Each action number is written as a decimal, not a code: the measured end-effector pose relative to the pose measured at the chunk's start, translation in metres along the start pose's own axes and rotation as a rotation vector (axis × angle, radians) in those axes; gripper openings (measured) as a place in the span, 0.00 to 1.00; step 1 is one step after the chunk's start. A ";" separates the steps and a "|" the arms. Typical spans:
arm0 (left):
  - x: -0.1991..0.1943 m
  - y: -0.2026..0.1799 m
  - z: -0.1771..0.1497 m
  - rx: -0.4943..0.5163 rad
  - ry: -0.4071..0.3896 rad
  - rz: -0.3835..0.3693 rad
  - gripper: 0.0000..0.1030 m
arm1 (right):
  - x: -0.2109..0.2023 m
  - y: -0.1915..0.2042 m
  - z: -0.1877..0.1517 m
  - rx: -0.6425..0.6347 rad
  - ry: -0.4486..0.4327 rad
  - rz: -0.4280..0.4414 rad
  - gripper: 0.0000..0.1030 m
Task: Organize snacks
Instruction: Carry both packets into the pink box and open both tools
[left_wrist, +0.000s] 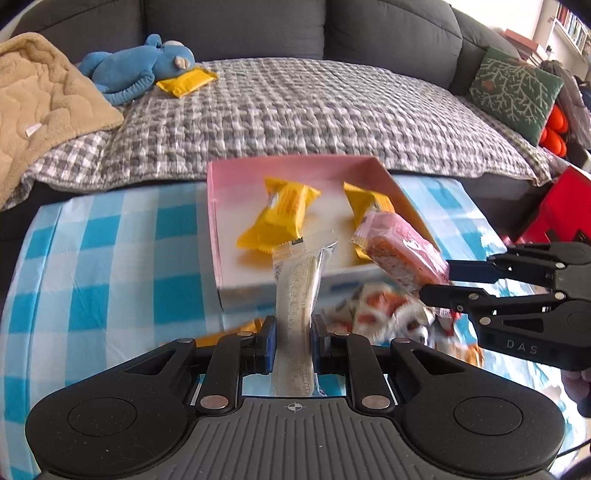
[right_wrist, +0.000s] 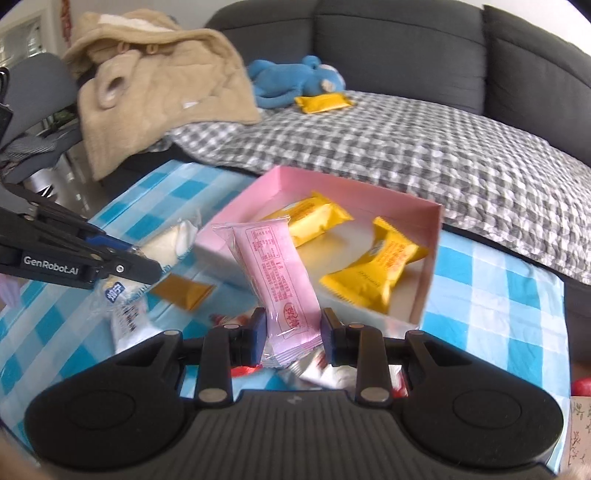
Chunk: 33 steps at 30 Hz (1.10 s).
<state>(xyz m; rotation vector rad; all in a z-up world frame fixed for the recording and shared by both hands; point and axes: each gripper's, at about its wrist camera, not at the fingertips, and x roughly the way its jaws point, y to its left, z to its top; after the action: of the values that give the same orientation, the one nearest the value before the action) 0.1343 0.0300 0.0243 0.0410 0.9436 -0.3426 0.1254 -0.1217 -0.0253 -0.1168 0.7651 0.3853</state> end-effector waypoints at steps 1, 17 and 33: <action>0.005 0.001 0.009 -0.002 -0.002 0.013 0.16 | 0.004 -0.003 0.005 0.009 0.003 -0.014 0.27; 0.106 0.011 0.095 0.015 0.025 0.219 0.16 | 0.088 -0.031 0.059 0.071 0.071 -0.215 0.27; 0.117 0.009 0.093 0.041 -0.025 0.248 0.51 | 0.085 -0.035 0.073 0.070 0.023 -0.273 0.58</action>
<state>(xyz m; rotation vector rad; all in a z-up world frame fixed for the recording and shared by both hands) 0.2732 -0.0104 -0.0156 0.1895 0.8951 -0.1333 0.2423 -0.1112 -0.0332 -0.1584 0.7727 0.0978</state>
